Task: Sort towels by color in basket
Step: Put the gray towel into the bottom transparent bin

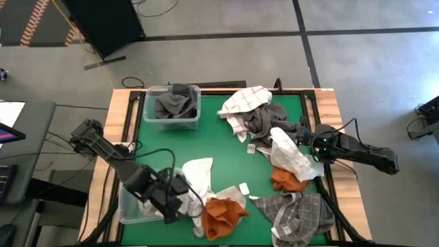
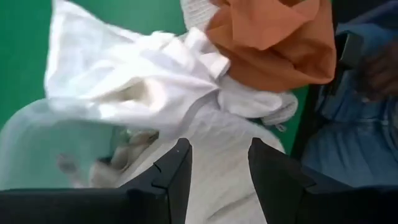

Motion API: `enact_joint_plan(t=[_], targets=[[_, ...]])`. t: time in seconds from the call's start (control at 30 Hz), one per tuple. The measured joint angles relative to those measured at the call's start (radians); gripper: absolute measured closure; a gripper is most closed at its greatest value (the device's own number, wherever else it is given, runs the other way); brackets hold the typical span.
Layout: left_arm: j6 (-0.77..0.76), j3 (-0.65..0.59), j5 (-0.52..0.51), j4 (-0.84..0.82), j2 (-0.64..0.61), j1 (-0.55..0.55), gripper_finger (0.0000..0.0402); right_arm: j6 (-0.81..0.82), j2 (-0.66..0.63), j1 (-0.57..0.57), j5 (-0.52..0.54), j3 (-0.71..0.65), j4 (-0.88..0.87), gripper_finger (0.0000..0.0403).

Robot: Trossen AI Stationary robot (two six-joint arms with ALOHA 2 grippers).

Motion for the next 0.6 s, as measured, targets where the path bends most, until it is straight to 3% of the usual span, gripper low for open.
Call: enact_joint_plan(t=[0.27,0.6], targets=[[0.005,-0.002,0.127,0.052,0.084,-0.002,0.0251,0.0,0.0,0.0,0.0,0.0,0.0,0.0186],[-0.046,-0.002,0.117,0.05,0.081,-0.002,0.0251,0.0,0.0,0.0,0.0,0.0,0.0,0.0186]])
